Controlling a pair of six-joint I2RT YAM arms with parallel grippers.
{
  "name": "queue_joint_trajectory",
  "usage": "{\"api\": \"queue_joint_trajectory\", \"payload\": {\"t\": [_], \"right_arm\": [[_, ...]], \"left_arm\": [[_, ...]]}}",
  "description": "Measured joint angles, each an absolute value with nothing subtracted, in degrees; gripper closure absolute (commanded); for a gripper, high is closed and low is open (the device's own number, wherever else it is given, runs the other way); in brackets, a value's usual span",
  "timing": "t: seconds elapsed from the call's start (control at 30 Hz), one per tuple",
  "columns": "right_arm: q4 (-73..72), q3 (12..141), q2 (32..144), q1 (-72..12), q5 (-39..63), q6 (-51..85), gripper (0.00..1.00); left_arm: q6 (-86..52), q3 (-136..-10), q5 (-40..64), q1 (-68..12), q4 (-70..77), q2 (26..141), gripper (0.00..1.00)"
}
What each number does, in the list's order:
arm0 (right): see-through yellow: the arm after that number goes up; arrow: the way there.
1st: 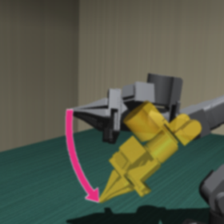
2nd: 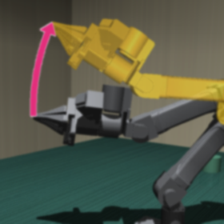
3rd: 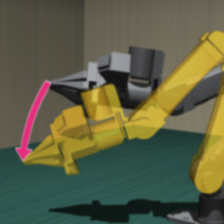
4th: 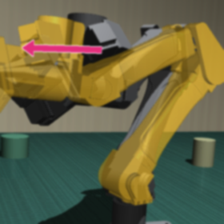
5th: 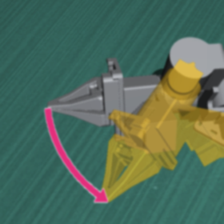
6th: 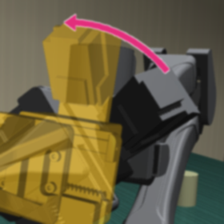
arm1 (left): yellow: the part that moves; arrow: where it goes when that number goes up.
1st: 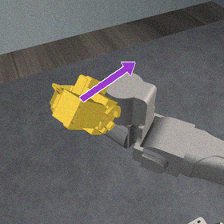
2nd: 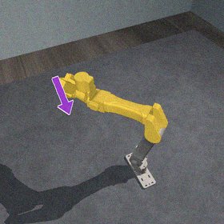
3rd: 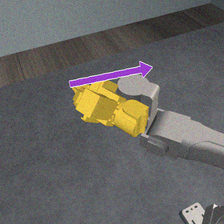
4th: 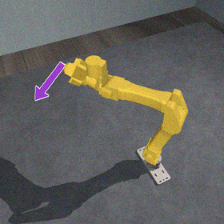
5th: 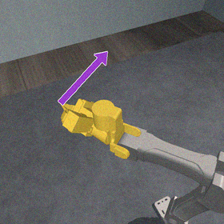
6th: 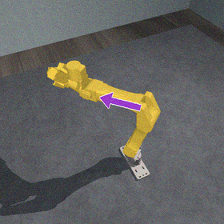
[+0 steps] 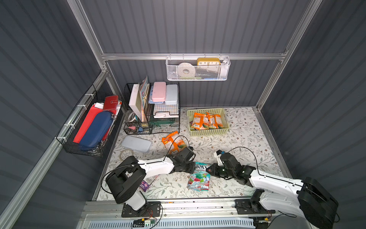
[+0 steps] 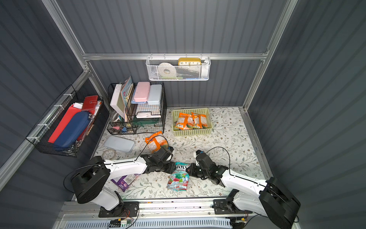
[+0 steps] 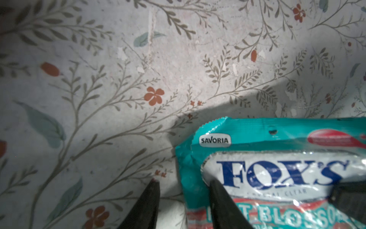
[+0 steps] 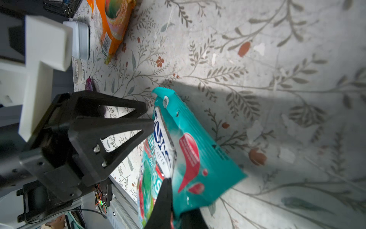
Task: Put the candies in the basket
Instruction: Pick up the candy at the center of the board, then place the candy in the basket.
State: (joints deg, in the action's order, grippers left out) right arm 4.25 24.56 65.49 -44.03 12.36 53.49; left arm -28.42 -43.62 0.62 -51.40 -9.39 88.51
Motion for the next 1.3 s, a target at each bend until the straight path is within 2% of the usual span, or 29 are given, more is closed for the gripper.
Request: {"api": "queue_joint_trajectory", "payload": {"t": [0.17,0.33,0.4,0.63,0.97,1.3], "right_arm": [[8.97,32.67,65.3,-43.18,6.22,47.46,1.0],[13.04,39.44,63.88,-40.21,0.73,40.97,1.0],[14.76,42.61,64.1,-38.33,-0.25,38.35,1.0],[19.03,57.76,70.54,-29.98,-2.68,27.81,1.0],[20.67,80.07,92.25,-18.87,-2.46,15.09,1.0],[22.81,97.78,111.72,-13.06,8.23,11.14,1.0]], "left_arm": [[-27.31,-46.74,-6.63,-51.4,-16.03,79.66,0.3],[-23.97,-54.54,-15.14,-50.76,-21.15,77.1,0.07],[-22.59,-55.68,-18.28,-50.52,-22.2,76.51,0.01],[-17.37,-51.03,-26.72,-50.48,-21.41,73.23,0.01],[-14.35,-42.06,-28.03,-50.48,-12.64,71.88,0.01],[-13.91,-42.22,-27.94,-50.48,-10.66,76.38,0.01]]}}
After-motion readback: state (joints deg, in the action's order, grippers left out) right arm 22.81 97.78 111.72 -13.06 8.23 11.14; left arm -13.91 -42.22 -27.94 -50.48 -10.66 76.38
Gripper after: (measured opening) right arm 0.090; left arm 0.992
